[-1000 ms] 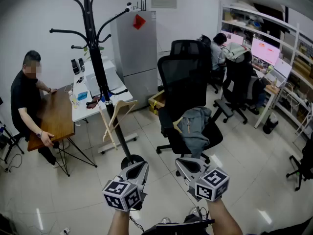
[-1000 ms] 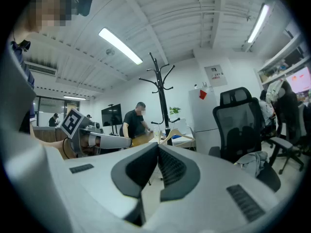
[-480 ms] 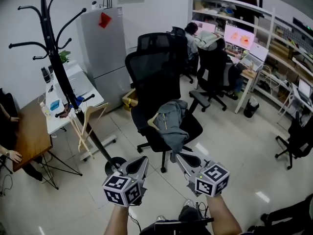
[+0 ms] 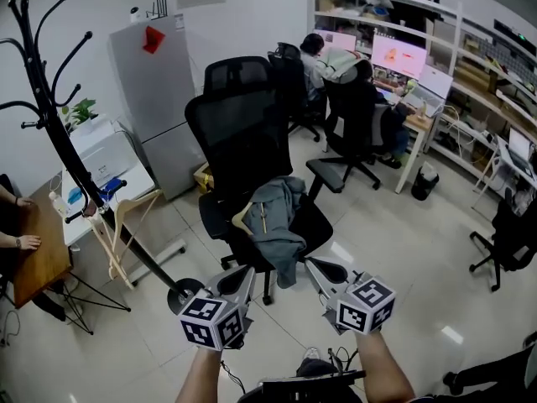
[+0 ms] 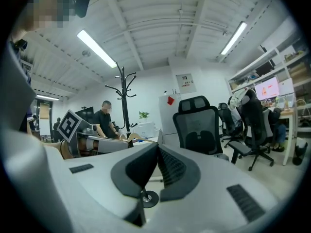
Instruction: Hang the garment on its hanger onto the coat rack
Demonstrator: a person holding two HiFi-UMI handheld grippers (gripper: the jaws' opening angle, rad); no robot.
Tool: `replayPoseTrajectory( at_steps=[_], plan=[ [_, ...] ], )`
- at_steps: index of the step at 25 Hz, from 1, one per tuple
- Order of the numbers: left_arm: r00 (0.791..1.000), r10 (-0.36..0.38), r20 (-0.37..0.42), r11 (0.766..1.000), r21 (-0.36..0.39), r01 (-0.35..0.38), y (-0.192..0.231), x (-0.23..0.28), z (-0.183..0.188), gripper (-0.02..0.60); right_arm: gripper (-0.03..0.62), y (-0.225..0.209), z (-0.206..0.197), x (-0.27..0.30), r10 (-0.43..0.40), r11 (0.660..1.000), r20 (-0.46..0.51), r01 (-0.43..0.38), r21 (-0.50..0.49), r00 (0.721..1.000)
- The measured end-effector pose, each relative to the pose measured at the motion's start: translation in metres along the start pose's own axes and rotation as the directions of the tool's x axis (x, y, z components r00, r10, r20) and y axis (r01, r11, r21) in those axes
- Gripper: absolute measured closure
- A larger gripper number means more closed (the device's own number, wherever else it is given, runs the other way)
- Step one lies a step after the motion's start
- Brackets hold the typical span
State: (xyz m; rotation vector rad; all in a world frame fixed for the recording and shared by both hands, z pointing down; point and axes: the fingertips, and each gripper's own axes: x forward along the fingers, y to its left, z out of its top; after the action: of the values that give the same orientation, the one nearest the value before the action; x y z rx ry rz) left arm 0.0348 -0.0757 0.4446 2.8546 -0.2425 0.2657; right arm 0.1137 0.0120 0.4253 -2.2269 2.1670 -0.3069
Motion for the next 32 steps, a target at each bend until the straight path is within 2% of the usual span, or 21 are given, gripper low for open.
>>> replayPoseTrajectory(
  at_steps=[7, 15, 22, 28, 32],
  plan=[
    [0.994, 0.105, 0.002, 0.994, -0.027, -0.105, -0.001, 0.054, 0.005, 0.58, 0.594, -0.071, 0.002, 0.005, 0.061, 0.998, -0.03, -0.06, 0.016, 0.998],
    [0.974, 0.224, -0.021, 0.974, -0.039, -0.225, 0.017, 0.096, 0.008, 0.58, 0.594, -0.128, -0.009, 0.031, 0.096, 0.995, -0.078, -0.093, 0.048, 0.992],
    [0.978, 0.205, -0.051, 0.976, -0.067, -0.208, 0.053, 0.145, 0.005, 0.58, 0.594, -0.156, -0.003, 0.08, 0.095, 0.995, -0.1, -0.092, 0.038, 0.99],
    [0.986, 0.167, -0.021, 0.979, -0.117, -0.168, 0.093, 0.178, 0.009, 0.58, 0.594, -0.172, 0.012, 0.121, 0.065, 0.998, -0.116, -0.064, 0.01, 0.991],
    [0.985, 0.172, -0.024, 0.979, -0.11, -0.173, 0.121, 0.195, 0.01, 0.58, 0.594, -0.18, 0.014, 0.147, 0.035, 0.999, -0.112, -0.035, 0.0, 0.993]
  ],
)
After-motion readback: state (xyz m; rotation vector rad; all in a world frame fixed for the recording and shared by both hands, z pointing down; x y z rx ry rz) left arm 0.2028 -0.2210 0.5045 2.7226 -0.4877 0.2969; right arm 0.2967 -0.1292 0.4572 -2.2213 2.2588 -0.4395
